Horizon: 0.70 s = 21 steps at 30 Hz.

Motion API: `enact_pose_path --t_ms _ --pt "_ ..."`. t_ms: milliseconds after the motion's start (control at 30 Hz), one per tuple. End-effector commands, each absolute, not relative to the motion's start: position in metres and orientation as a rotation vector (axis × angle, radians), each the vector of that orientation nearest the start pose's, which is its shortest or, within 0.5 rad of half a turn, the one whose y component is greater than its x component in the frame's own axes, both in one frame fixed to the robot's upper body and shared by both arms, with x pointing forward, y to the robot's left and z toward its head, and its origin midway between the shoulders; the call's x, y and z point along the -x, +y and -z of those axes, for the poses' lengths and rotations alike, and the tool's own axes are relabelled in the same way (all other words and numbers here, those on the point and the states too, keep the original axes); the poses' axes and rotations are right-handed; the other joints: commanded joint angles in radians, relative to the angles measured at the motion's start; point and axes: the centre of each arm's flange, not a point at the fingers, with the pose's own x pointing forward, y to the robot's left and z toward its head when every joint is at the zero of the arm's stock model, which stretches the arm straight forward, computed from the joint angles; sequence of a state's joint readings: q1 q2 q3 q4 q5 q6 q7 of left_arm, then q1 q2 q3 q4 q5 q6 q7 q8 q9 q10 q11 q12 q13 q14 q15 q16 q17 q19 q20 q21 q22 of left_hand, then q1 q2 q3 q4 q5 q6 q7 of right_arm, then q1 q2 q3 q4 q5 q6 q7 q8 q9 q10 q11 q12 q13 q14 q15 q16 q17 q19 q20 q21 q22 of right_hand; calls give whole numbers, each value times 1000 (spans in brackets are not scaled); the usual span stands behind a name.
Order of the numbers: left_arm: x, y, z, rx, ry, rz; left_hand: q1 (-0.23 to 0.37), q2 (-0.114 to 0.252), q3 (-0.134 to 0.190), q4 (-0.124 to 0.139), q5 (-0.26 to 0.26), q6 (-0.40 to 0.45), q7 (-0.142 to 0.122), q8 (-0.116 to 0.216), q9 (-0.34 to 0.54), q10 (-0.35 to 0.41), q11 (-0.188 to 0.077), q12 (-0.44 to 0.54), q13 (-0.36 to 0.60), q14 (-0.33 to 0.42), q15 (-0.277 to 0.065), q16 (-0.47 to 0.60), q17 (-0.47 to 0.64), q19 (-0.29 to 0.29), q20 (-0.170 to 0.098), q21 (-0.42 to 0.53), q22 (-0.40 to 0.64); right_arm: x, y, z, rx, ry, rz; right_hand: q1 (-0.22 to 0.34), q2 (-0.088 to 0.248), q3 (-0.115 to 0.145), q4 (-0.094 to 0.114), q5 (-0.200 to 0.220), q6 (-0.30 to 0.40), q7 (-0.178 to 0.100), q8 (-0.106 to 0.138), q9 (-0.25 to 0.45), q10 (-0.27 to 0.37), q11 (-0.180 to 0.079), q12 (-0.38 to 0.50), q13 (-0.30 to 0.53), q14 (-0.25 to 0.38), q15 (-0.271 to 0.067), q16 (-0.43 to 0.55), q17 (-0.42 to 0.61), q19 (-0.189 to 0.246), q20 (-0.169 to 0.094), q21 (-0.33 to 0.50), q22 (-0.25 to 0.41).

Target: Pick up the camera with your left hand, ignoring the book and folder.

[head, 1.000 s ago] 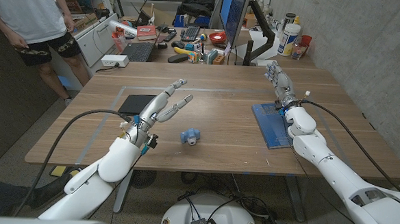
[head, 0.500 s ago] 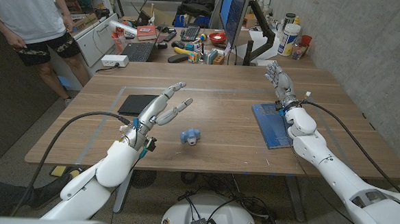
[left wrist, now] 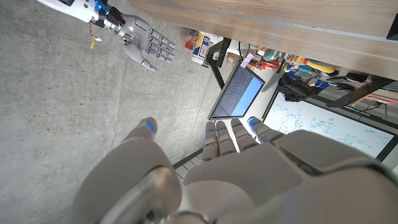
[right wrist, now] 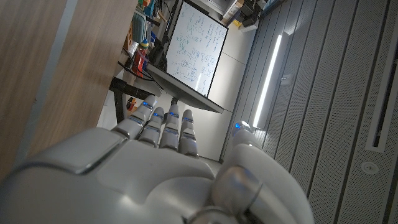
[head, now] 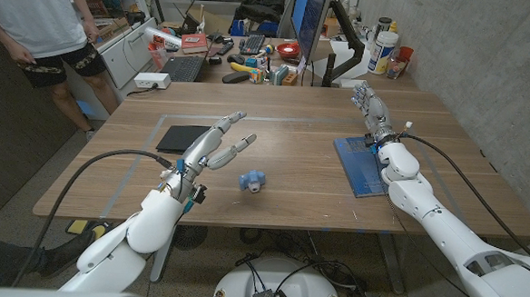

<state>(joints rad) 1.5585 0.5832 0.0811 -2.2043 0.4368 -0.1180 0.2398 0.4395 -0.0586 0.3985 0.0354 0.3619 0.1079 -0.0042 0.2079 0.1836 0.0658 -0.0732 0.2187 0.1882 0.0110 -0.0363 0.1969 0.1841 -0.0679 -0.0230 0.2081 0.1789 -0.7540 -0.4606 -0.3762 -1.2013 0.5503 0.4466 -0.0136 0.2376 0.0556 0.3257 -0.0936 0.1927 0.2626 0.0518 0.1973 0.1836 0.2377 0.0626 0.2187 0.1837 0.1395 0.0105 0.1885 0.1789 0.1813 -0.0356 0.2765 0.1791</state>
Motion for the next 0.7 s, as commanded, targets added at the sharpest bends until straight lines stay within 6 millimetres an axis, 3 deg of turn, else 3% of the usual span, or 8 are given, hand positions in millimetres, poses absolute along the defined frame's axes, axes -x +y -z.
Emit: enact_pose_path --t_ms 33,700 --pt "-423 227 64 -901 -865 -62 14 -1 0 -7 1 11 0 9 5 9 -5 6 6 12 -4 6 1 10 0 5 3 -654 -290 -15 7 -762 -142 -3 4 2 -4 3 12 -2 -1 6 8 3 -2 1 8 3 1 5 8 -15 -7 3" --pt "-409 225 65 -1019 -845 -159 26 -1 -1 -13 -1 24 -17 9 6 18 -13 4 7 24 -15 5 2 37 54 12 3 -654 -290 -18 8 -767 -146 -3 4 2 -5 4 11 -3 -2 6 8 2 -3 1 8 3 0 5 10 -13 -13 3"
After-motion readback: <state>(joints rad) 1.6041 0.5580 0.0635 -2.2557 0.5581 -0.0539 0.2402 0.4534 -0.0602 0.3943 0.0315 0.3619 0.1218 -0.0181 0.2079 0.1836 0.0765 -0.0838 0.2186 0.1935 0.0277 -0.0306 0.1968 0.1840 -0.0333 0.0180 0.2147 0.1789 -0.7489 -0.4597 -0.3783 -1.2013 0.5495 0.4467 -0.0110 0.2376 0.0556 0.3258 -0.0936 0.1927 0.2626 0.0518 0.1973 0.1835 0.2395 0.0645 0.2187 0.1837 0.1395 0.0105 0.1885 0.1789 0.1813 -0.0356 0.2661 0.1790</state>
